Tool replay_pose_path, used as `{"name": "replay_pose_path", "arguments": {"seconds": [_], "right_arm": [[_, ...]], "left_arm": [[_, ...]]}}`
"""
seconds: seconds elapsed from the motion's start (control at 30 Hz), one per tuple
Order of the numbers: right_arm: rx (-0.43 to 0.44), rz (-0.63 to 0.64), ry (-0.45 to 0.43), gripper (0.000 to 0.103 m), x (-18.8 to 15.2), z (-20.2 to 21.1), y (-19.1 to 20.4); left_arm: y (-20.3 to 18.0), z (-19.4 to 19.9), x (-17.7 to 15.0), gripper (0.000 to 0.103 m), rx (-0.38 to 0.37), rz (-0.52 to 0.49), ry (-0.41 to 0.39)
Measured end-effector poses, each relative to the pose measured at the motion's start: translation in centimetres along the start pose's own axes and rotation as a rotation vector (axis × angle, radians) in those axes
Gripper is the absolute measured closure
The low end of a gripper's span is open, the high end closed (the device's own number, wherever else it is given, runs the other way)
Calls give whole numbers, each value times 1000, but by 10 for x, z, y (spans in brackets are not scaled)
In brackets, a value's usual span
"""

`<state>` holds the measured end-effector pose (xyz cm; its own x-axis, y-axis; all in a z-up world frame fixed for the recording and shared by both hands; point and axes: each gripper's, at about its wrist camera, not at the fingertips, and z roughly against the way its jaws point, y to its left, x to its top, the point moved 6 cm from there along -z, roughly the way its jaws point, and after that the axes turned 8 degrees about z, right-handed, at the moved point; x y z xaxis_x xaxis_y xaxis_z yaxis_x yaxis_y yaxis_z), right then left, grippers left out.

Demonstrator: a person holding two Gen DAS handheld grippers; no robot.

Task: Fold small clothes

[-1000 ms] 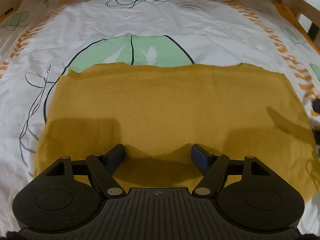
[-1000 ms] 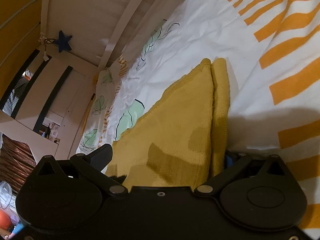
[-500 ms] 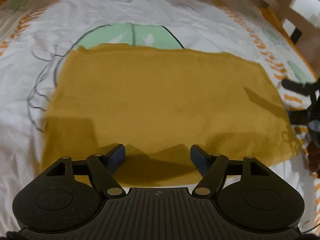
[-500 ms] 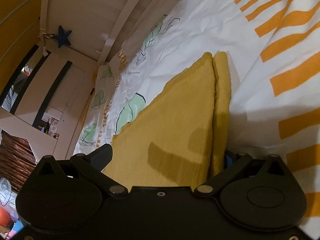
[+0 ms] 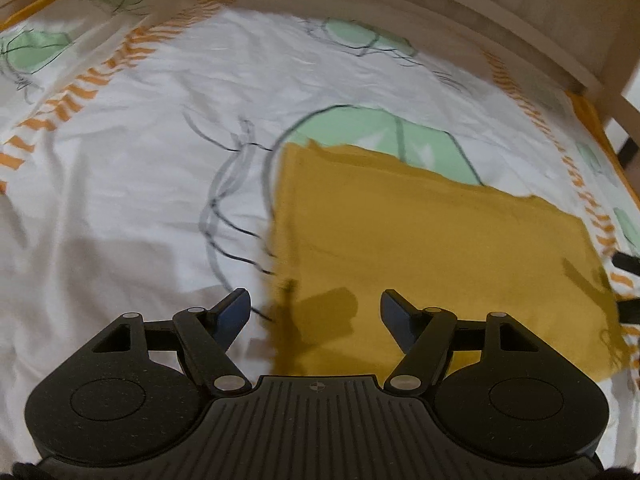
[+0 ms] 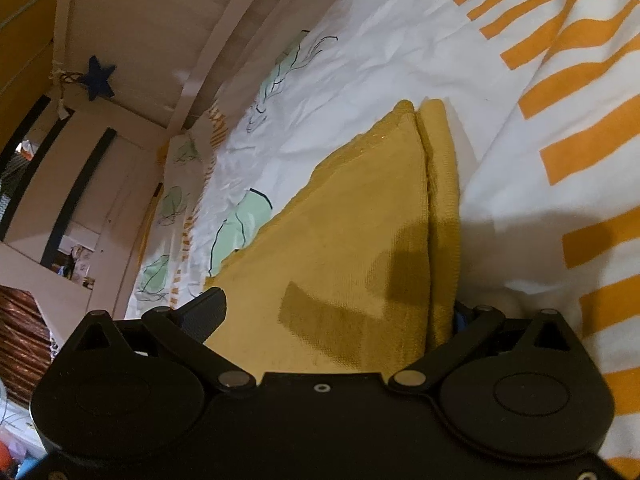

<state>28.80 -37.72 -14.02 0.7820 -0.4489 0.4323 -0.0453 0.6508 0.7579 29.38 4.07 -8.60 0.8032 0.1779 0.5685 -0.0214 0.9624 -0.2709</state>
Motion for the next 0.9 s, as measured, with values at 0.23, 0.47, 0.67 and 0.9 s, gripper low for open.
{"name": "replay_pose_path", "arguments": {"seconds": [0.23, 0.47, 0.67, 0.9], "right_arm": [[-116, 34, 21, 11, 1, -9, 13], [-311, 107, 46, 68, 0, -9, 29], [-363, 156, 1, 76, 10, -5, 71], [-310, 255, 25, 76, 11, -39, 139]], "left_arm": [[35, -6, 25, 33, 17, -15, -47], [45, -7, 27, 33, -30, -39, -34], [48, -3, 27, 33, -53, -42, -37], [53, 2, 29, 33, -77, -32, -34]]}}
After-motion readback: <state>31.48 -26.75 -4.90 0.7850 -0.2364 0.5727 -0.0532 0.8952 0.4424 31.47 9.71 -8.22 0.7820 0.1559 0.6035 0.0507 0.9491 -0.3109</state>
